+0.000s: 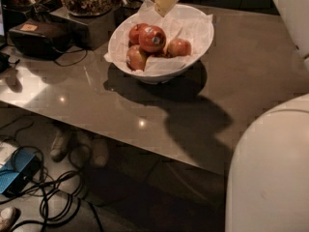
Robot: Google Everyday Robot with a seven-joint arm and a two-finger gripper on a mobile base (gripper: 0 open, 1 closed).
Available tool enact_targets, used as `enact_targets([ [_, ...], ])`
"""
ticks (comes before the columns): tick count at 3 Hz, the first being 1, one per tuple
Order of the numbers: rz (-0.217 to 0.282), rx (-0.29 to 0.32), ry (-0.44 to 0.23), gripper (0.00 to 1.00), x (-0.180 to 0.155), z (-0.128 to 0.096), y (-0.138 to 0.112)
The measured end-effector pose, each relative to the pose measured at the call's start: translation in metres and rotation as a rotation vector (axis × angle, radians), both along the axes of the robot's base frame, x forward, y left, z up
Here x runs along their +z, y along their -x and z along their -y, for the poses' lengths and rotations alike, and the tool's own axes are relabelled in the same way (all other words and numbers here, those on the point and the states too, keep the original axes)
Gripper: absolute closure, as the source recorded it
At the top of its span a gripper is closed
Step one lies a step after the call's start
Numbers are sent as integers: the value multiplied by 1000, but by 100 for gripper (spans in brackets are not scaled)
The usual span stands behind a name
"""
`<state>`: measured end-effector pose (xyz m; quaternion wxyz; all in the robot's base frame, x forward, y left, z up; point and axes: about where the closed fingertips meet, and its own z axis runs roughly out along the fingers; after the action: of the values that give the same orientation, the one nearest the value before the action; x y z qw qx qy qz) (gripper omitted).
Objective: Pick apple from white bowl
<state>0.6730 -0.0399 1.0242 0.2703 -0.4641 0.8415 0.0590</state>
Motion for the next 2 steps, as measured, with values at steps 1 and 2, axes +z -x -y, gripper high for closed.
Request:
enact_targets([
  [1, 0, 0, 0, 13, 0, 0, 0],
  [2, 0, 0, 0, 0, 0, 0, 0],
])
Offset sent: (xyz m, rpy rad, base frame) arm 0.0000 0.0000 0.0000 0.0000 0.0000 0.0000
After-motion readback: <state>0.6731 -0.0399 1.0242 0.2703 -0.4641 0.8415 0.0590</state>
